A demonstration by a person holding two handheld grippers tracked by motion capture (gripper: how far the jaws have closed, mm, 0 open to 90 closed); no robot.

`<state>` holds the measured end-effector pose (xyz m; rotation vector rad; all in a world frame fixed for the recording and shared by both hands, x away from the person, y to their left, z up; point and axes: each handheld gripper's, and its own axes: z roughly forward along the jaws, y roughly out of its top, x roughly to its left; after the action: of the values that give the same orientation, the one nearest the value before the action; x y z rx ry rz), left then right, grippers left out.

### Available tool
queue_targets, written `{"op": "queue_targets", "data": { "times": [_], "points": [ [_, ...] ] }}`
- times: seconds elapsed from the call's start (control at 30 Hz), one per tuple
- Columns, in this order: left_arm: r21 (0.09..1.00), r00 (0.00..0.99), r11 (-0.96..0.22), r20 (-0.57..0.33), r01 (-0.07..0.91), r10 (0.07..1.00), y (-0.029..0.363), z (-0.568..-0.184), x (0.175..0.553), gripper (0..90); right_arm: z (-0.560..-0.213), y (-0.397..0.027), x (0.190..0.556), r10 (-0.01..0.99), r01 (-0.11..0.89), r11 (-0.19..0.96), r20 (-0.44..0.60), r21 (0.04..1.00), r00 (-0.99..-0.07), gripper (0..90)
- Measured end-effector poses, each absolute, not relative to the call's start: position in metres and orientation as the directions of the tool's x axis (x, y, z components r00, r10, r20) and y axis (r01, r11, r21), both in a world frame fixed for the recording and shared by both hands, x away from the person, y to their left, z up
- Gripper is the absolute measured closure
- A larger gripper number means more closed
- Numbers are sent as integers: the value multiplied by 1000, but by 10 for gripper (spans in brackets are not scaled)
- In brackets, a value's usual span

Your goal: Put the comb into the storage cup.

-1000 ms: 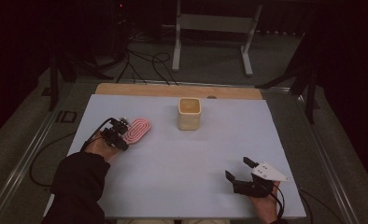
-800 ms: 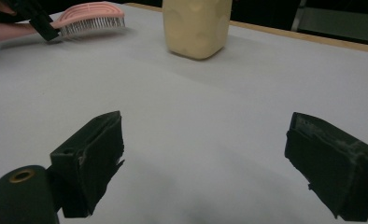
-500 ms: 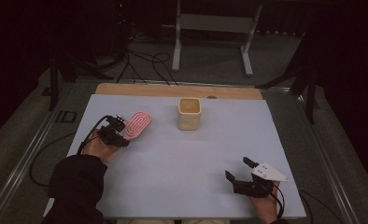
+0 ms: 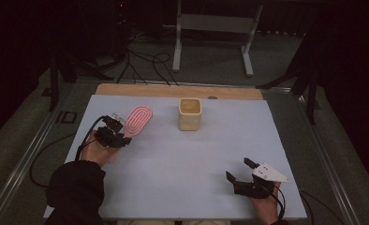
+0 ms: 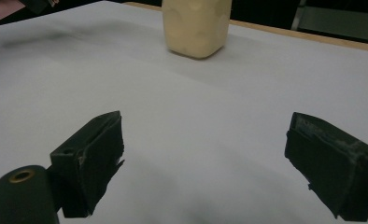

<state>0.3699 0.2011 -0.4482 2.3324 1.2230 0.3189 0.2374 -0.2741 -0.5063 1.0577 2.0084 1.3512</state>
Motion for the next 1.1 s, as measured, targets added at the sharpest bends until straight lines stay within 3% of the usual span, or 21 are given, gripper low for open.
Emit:
{"op": "queue_targets", "data": {
  "times": [1.1],
  "points": [
    [710,539,-361,-30,604,842,212,-453,331,701,-510,-272,238,810,338,222,20,915,-586,113]
  ]
}}
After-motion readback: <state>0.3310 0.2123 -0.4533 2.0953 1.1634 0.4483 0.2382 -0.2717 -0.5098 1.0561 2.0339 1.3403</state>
